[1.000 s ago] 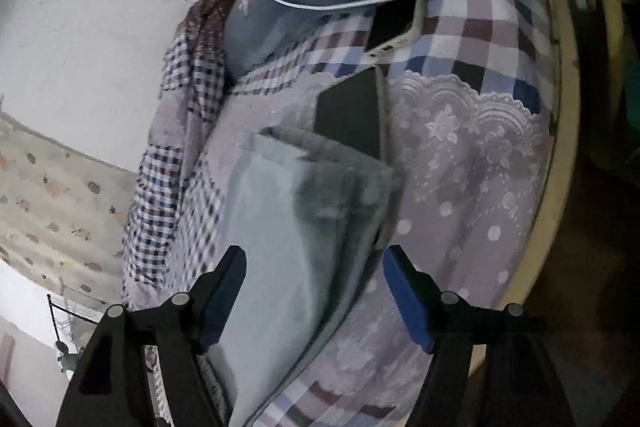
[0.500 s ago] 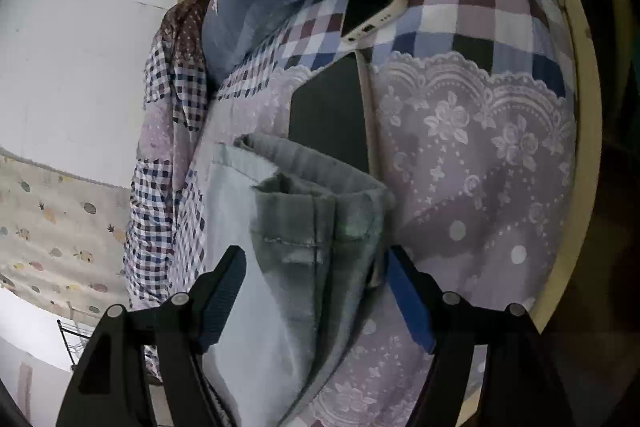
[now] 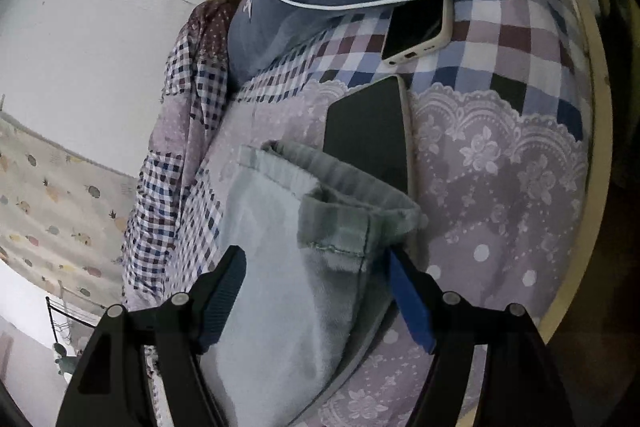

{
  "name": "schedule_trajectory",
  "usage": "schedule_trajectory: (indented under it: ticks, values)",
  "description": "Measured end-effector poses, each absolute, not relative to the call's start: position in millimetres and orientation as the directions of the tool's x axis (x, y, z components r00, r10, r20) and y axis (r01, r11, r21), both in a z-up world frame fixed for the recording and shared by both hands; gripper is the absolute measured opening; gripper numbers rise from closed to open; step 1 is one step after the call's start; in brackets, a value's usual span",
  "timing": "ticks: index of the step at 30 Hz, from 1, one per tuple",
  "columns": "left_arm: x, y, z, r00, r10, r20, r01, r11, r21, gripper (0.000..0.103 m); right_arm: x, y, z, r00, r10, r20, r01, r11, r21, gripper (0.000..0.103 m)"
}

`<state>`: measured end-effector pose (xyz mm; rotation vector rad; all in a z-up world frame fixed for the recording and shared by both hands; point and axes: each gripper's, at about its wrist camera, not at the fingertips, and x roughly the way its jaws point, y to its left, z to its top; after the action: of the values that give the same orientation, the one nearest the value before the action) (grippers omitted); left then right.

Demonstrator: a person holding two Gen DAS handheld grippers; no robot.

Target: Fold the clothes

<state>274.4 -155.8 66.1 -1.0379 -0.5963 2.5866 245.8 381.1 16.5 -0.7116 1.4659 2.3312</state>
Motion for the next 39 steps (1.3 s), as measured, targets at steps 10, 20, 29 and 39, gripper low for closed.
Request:
schedule_trajectory:
  ticks: [10, 20, 29, 39]
  values:
    - [273, -158, 64, -0.693, 0.418, -0.587, -0.104, -0.864, -0.493, 0.085, 250, 391, 10, -0.797, 0.038, -0.602, -0.561, -0.414, 0.717, 0.076]
    - [271, -155, 62, -0.688, 0.424, -0.590, -0.110, -0.864, -0.492, 0.085, 245, 387, 19, -0.838, 0.018, -0.545, -0.492, -0.455, 0.742, 0.075]
    - [268, -153, 61, -0.685, 0.429, -0.589, -0.119, -0.863, -0.491, 0.085, 224, 379, 17, -0.767, 0.016, -0.641, -0.542, -0.550, 0.635, 0.038]
    - [266, -160, 64, -0.697, 0.442, -0.565, -0.126, -0.851, -0.510, 0.085, 201, 295, 105, -0.843, 0.025, -0.537, -0.336, -0.805, 0.490, 0.024]
